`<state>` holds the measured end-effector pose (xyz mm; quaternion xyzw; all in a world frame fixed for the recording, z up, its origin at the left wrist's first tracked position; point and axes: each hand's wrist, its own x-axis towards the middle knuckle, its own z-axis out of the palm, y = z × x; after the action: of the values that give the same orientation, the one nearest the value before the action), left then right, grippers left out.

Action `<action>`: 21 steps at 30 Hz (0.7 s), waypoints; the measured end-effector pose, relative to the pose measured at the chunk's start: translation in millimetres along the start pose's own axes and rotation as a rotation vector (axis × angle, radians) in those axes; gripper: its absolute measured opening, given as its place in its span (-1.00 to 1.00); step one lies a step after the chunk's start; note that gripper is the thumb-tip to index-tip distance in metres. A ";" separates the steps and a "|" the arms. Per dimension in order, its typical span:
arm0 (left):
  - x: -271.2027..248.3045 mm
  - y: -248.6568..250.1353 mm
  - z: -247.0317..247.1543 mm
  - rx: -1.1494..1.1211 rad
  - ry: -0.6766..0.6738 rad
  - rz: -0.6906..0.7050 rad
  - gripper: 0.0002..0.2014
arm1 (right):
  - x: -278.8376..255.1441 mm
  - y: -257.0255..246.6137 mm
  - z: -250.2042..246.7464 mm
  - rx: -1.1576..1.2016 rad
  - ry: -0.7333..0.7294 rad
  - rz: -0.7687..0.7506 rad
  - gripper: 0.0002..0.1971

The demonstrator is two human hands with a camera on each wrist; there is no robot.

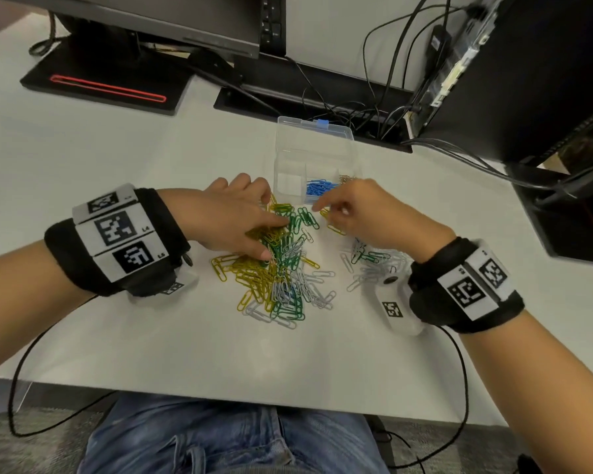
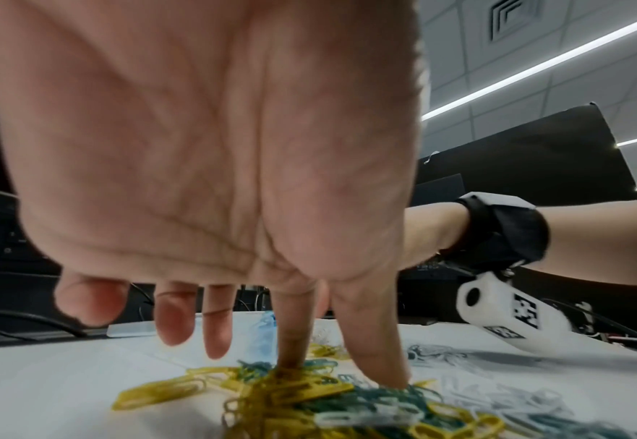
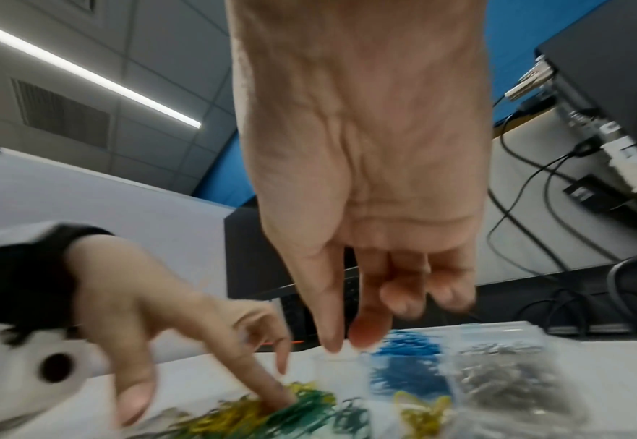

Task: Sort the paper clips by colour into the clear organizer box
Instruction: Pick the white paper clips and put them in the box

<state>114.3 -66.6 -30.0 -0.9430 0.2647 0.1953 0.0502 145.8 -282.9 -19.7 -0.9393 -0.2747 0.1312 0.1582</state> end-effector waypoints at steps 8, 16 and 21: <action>12.7 10.6 -7.9 0.035 0.062 0.027 -0.34 | -8.7 6.2 5.7 -0.135 -0.217 0.052 -0.59; 13.2 10.0 -7.0 0.023 0.029 0.045 -0.43 | -5.8 2.1 5.4 -0.110 -0.178 0.021 -0.51; 14.0 7.3 -8.6 0.055 0.073 0.007 -0.40 | 3.9 -6.1 12.8 -0.135 -0.245 0.013 -0.49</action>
<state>124.4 -81.3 -27.5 -0.9469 0.2748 0.1536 0.0655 141.8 -273.0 -29.7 -0.9265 -0.2942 0.2270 0.0594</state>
